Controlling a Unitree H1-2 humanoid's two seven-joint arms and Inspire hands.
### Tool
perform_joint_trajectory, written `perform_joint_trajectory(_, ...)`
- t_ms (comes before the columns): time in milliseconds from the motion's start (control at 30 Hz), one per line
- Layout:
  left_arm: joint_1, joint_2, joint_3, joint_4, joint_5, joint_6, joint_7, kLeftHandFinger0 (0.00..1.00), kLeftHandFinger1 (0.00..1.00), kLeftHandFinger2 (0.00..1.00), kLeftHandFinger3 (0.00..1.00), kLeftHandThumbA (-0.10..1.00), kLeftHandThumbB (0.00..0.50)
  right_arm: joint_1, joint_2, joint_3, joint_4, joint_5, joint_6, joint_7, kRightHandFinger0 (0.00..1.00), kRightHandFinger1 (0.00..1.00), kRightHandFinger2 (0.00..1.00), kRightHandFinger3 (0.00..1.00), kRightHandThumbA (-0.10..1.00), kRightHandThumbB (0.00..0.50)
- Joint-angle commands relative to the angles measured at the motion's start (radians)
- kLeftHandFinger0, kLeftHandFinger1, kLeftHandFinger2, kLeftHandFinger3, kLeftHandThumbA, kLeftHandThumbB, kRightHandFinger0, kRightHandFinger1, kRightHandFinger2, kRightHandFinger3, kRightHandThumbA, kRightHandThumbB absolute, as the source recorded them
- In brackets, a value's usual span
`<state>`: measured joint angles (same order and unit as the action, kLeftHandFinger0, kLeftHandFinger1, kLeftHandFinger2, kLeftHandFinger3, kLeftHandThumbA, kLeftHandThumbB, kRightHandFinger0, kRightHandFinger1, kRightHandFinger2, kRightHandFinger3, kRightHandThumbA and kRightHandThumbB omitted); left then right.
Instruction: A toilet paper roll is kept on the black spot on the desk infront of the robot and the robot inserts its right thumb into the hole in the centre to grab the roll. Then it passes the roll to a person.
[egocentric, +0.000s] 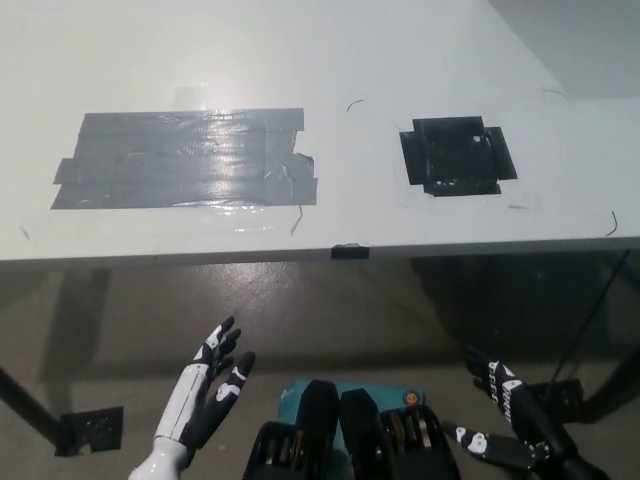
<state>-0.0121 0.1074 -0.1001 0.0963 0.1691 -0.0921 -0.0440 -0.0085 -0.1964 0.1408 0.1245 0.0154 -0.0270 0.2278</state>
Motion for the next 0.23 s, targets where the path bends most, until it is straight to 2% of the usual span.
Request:
perform_joint_trajectory(0, 0.021, 0.001, 0.000, -0.036, 0.000, -0.039, 0.006, 1.00, 1.00, 1.00, 1.00, 0.82, 0.133, -0.006, -0.007, 0.003, -0.009, -0.026, -0.065, 0.000, 1.00, 1.00, 1.00, 1.00, 0.78, 0.329)
perform_joint_trajectory(100, 0.028, 0.000, 0.004, -0.040, -0.001, -0.038, 0.008, 1.00, 1.00, 1.00, 1.00, 0.83, 0.143, -0.010, -0.005, 0.001, -0.004, -0.028, -0.068, 0.001, 1.00, 1.00, 1.00, 1.00, 0.79, 0.331)
perform_joint_trajectory(200, 0.033, 0.000, 0.005, -0.043, 0.001, -0.035, 0.011, 1.00, 1.00, 1.00, 1.00, 0.83, 0.146, -0.014, -0.005, 0.002, 0.001, -0.032, -0.074, 0.002, 1.00, 1.00, 1.00, 1.00, 0.85, 0.339)
